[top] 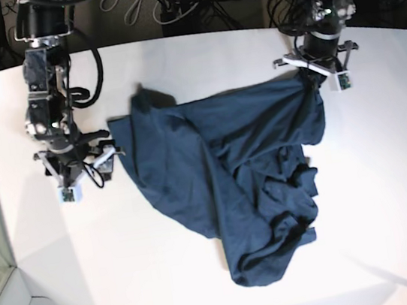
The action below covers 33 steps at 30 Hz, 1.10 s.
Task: Layout the t-shirt on the table in an organized manner, then fold the t-shirt properly
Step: 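Lift the shirt with both grippers and pull the edges apart, then release the right gripper and reach toward the shirt's sleeve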
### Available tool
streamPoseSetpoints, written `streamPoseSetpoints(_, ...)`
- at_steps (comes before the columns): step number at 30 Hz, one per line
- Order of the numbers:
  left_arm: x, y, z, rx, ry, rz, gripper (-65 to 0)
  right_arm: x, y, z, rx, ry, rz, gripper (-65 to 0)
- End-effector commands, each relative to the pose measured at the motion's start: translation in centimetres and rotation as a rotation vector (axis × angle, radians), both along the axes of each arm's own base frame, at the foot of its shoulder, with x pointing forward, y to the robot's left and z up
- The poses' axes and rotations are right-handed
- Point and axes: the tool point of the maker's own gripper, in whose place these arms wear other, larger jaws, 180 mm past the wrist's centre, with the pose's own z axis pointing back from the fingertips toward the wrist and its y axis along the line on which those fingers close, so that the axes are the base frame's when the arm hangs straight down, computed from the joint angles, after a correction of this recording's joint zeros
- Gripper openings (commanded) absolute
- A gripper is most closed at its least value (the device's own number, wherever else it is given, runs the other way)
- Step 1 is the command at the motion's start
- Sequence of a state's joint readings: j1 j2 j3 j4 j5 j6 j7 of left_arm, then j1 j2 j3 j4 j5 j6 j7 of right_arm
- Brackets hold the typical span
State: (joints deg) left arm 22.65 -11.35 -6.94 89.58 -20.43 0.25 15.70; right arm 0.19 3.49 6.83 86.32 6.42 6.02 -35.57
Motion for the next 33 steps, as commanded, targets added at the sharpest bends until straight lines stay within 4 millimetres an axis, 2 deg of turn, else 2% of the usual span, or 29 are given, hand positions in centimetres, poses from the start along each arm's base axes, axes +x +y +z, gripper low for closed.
streamPoseSetpoints(1, 0.5, 0.4, 0.8, 0.01, -0.03, 0.009, -64.7, 0.5, 0.1, 0.9, 0.002, -0.038, 0.003, -21.3)
streamPoseSetpoints(3, 0.5, 0.3, 0.7, 0.009, -0.03, 0.01, -64.7, -0.6, 0.5, 0.1, 0.008, -0.013, 0.009, -21.3)
streamPoseSetpoints(5, 0.4, 0.3, 0.6, 0.006, -0.027, 0.012, -64.7, -1.2, 1.6, 0.0, 0.014, -0.01, 0.034, -21.3)
streamPoseSetpoints(9, 0.4, 0.3, 0.5, 0.005, -0.024, 0.013, -64.7, -3.0, 3.8, 0.7, 0.013, -0.023, 0.096, -21.3)
streamPoseSetpoints(14, 0.4, 0.3, 0.5, 0.005, -0.024, 0.013, -64.7, -4.0, 6.0, 1.0, 0.019, -0.027, 0.156, -21.3)
streamPoseSetpoints(20, 0.1, 0.4, 0.4, 0.011, -0.017, 0.01, -64.7, -4.9, 6.6, -1.4, 0.029, 0.041, 0.166, -22.4)
streamPoseSetpoints(24, -0.1, 0.4, 0.3, 0.012, -0.013, 0.009, -64.7, -5.8, 6.5, -3.9, 0.04, 0.113, 0.163, -33.5)
streamPoseSetpoints(26, -0.1, 0.5, 0.4, 0.013, -0.014, 0.008, -64.7, -6.2, 6.5, -4.6, 0.042, 0.134, 0.161, -41.5)
streamPoseSetpoints(28, 0.0, 0.4, 0.5, 0.013, -0.019, 0.007, -64.7, -6.3, 6.5, -4.8, 0.042, 0.14, 0.161, -51.0)
streamPoseSetpoints(30, 0.0, 0.4, 0.7, 0.014, -0.022, 0.008, -64.7, -6.2, 6.3, -4.6, 0.041, 0.135, 0.155, -63.3)
streamPoseSetpoints(33, 0.1, 1.6, 2.0, 0.027, -0.053, 0.03, -64.7, -5.7, 4.8, -3.6, 0.022, 0.106, 0.13, -65.0)
